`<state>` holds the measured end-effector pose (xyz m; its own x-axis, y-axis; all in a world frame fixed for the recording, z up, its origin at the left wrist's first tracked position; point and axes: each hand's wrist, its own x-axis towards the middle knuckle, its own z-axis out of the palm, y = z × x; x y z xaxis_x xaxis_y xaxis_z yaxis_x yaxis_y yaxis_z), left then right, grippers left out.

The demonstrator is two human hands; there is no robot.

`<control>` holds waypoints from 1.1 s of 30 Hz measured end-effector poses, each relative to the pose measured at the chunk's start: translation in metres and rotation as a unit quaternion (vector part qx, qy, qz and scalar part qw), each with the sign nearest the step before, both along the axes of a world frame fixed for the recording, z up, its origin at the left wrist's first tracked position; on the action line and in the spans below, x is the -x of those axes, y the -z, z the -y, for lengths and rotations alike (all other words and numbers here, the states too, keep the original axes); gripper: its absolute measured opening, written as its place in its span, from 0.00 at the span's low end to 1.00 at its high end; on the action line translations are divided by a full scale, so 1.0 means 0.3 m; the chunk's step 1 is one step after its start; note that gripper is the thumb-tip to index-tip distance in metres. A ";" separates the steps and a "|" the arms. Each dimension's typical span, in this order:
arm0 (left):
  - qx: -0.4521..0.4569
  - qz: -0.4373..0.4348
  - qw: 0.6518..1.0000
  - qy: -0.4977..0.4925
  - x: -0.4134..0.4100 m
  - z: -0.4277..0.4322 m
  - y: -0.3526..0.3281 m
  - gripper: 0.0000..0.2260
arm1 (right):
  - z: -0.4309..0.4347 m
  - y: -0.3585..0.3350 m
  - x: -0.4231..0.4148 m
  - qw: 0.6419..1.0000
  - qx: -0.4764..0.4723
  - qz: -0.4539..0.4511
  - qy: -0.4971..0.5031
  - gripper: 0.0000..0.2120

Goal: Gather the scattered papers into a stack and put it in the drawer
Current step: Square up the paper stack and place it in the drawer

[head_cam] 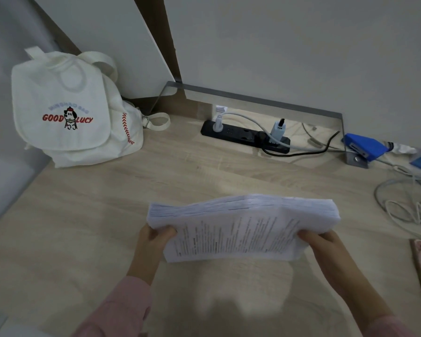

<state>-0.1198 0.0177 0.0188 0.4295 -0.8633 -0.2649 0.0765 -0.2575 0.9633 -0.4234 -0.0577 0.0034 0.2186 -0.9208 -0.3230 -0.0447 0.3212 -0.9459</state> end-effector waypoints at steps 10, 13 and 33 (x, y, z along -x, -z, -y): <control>-0.023 0.013 1.000 0.004 -0.012 -0.040 0.021 0.11 | -0.027 -0.009 0.010 0.998 -0.008 -0.060 -0.012 0.17; -0.028 -0.003 1.000 0.005 -0.016 -0.045 0.033 0.15 | -0.025 -0.009 -0.002 0.998 -0.011 -0.066 0.005 0.15; -0.185 -0.205 0.954 0.119 -0.114 -0.031 -0.021 0.17 | -0.006 -0.096 0.024 0.979 -0.176 -0.027 -0.096 0.16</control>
